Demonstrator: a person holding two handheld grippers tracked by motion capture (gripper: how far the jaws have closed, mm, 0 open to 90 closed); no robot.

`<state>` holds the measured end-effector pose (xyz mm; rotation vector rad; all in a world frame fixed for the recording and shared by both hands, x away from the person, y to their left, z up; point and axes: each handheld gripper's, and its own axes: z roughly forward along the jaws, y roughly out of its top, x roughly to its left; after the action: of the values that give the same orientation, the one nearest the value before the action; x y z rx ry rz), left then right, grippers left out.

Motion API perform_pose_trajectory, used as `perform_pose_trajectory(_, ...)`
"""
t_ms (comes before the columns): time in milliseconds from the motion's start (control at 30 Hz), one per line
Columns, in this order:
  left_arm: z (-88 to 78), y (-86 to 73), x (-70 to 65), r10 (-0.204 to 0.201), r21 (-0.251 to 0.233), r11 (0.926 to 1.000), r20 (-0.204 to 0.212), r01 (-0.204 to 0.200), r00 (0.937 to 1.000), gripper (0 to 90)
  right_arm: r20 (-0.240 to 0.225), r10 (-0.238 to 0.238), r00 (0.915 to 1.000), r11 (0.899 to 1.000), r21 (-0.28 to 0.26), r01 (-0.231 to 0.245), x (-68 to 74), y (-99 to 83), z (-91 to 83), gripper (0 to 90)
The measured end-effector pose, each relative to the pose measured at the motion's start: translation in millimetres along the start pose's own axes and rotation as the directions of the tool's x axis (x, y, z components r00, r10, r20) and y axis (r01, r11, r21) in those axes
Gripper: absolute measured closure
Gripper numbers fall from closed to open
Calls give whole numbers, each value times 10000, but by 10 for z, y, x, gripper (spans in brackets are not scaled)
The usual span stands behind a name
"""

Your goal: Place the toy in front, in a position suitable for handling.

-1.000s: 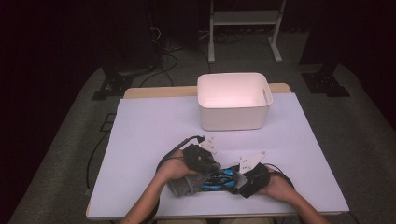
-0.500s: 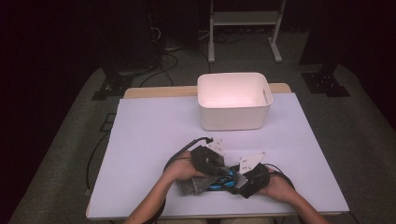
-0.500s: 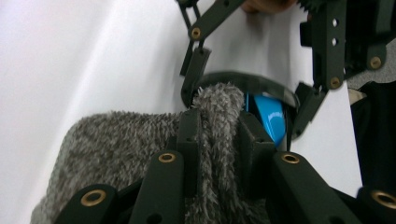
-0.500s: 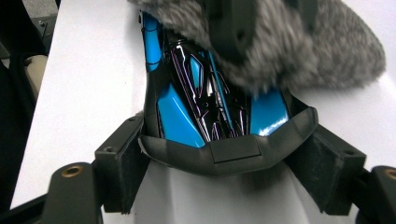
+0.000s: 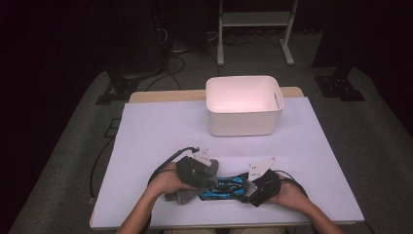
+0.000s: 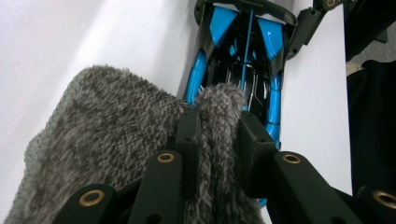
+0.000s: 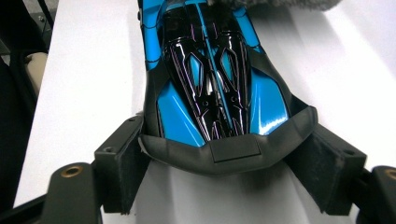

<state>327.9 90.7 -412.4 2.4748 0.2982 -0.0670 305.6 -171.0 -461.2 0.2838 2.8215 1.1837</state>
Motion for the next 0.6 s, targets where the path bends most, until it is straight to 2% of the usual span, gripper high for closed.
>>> perform_pose_trajectory(100, 15, -12, -13, -13, -37, 10000, 20, 13, 10000, 723, -19, 97, 10000, 9992, 376, -96, -3, 49, -2, 215)
perform_pose_trajectory(200, 27, -2, -10, 34, 2, 10000, 50, -34, 10000, 723, -200, 578, 9981, 9964, 634, -564, -9, 91, -20, 200)
perform_pose_trajectory(367, 34, 12, -18, 47, 79, 10000, 22, -47, 10000, 723, -443, 993, 9941, 9934, 619, -965, -48, 124, -86, 191)
perform_pose_trajectory(467, 32, 15, -23, 53, 121, 9999, -2, -53, 10000, 723, -558, 1068, 9927, 9925, 657, -1030, -81, 160, -114, 196)
perform_pose_trajectory(600, 36, 24, -30, 98, 157, 9998, -36, -97, 9999, 723, -737, 1214, 9899, 9922, 385, -1188, -141, 259, -176, 213)
